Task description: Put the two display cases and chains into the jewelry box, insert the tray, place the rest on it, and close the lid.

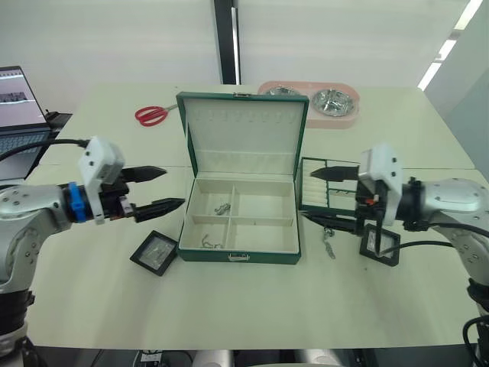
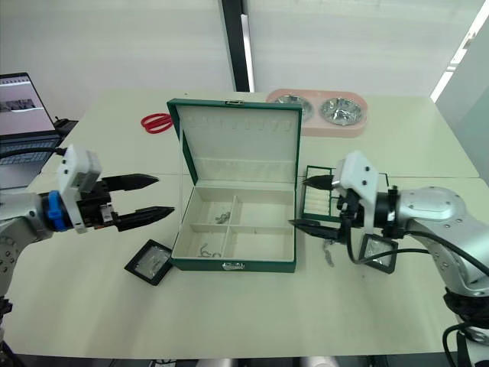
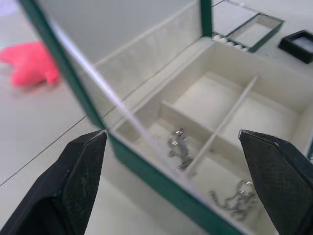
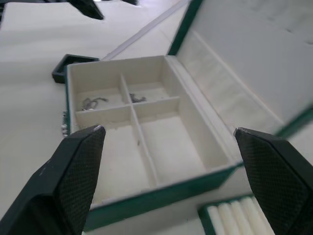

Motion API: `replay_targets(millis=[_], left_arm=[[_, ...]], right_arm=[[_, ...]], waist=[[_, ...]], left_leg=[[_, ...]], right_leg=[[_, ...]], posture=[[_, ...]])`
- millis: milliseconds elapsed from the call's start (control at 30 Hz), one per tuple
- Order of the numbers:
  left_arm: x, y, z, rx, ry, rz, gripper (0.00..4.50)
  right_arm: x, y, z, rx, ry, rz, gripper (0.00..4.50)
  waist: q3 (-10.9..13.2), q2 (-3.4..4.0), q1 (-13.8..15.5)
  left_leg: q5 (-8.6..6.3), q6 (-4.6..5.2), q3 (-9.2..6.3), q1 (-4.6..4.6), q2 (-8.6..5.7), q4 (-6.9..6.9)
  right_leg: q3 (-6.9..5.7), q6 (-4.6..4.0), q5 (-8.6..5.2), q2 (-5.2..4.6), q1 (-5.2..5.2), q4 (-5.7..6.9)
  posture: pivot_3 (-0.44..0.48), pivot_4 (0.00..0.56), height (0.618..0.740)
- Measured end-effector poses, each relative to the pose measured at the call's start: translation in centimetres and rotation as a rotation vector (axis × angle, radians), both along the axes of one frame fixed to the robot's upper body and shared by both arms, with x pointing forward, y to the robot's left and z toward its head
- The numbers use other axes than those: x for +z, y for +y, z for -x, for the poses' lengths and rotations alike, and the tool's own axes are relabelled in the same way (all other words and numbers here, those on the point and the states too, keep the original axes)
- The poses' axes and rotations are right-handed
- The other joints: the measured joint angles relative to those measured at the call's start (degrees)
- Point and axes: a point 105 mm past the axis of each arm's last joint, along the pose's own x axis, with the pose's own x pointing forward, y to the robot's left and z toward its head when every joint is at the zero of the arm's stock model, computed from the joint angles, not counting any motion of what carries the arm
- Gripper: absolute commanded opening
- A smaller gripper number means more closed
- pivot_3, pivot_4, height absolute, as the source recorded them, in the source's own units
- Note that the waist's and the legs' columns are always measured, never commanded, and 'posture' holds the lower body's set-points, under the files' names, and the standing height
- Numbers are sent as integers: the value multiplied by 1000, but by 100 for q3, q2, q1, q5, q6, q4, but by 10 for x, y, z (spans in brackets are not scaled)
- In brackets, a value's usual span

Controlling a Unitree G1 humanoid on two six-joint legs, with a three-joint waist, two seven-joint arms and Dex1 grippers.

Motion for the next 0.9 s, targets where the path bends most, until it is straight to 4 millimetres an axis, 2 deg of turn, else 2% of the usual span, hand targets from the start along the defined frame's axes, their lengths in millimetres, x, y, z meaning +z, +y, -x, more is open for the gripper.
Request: replay_targets(millis=[100, 267, 400, 533, 633, 733, 900], left_arm=[[-18, 23, 0, 97, 0, 20, 4469], [-44, 69, 6, 272, -8, 20, 4469], [-67, 96, 17, 378, 9, 28, 4469], [-90, 119, 36, 464, 57, 25, 4469], [-105, 132, 50, 518, 85, 38, 4469], [-118, 145, 67, 575, 129, 39, 4469], [-123, 147, 77, 581, 136, 45, 4469]], right_arm=[[-4, -29, 1, -124, -3, 16, 4500], [-30, -82, 12, -308, 30, 89, 4500], [-48, -114, 24, -406, 49, 124, 4500], [-65, -142, 33, -516, 84, 112, 4500], [-75, -156, 42, -553, 104, 121, 4500], [-95, -173, 59, -592, 171, 140, 4500], [-110, -177, 75, -564, 235, 156, 4500]], waist=[[0, -1, 5], [0, -1, 9], [-1, -3, 6], [-1, -3, -14], [-2, -3, -11], [-2, -4, -10], [-4, -3, -9]], left_leg=[[0, 0, -1, 0, 1, 2], [0, 1, 1, 5, 1, 1], [0, 1, 1, 6, 2, 1], [0, 1, 5, 9, 3, -1], [-1, 1, 4, 11, 3, -2], [-1, 1, 5, 10, 3, -4], [-1, 1, 4, 17, 4, -4]], right_leg=[[0, 0, 0, 0, 1, 2], [0, 0, 0, 0, 4, 3], [1, 0, 0, 0, 4, 3], [3, 0, 0, 0, 4, 4], [3, 1, 0, -1, 6, 3], [3, 1, 0, -2, 6, 1], [3, 1, 0, -3, 11, 5]], posture=[[0, 150, 740], [0, 150, 740], [0, 150, 740], [0, 150, 740], [0, 150, 740], [0, 150, 740], [0, 150, 740]])
